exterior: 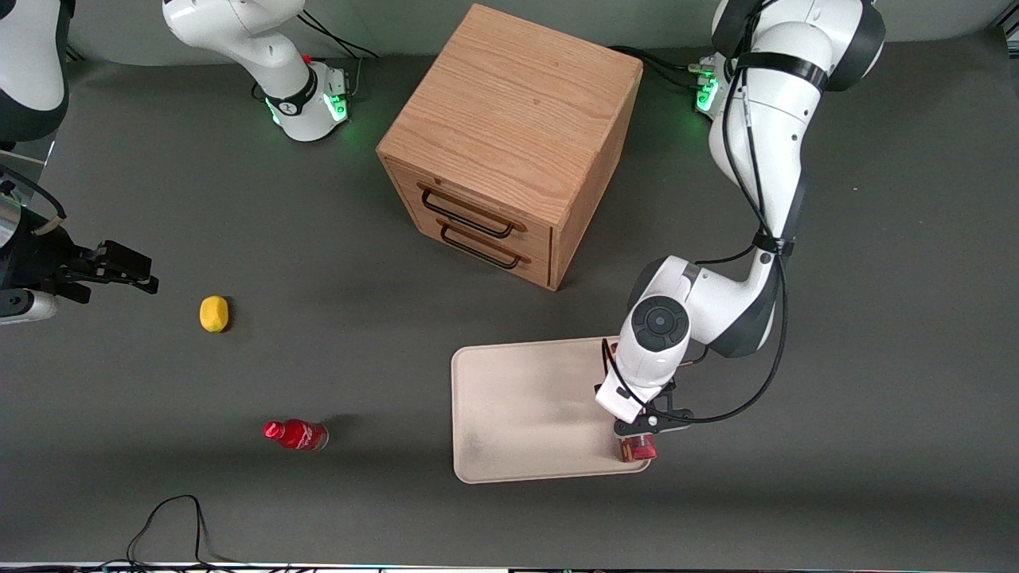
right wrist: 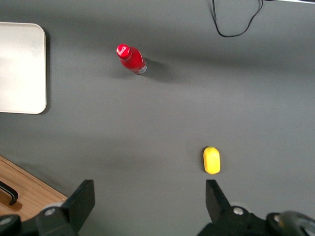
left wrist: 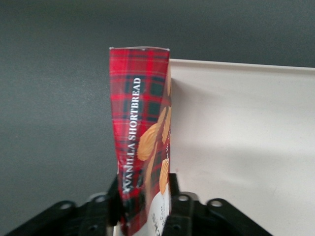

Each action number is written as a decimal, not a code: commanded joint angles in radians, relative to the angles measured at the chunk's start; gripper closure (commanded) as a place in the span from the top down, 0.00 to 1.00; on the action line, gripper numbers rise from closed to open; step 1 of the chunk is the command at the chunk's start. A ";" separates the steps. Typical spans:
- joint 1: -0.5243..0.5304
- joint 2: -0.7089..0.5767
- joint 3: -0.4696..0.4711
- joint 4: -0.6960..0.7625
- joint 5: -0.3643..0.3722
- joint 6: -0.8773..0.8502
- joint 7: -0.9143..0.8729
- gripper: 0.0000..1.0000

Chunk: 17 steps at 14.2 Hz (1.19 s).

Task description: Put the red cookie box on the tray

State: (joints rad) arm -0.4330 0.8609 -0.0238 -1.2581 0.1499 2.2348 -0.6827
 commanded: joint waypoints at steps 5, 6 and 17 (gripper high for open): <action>0.007 -0.158 -0.002 -0.003 0.005 -0.156 -0.009 1.00; 0.014 -0.214 -0.002 -0.004 0.002 -0.225 -0.008 1.00; 0.212 -0.605 -0.005 -0.007 -0.112 -0.586 0.284 1.00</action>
State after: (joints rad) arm -0.2623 0.2816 -0.0227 -1.2260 0.0573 1.6527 -0.4628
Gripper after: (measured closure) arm 0.000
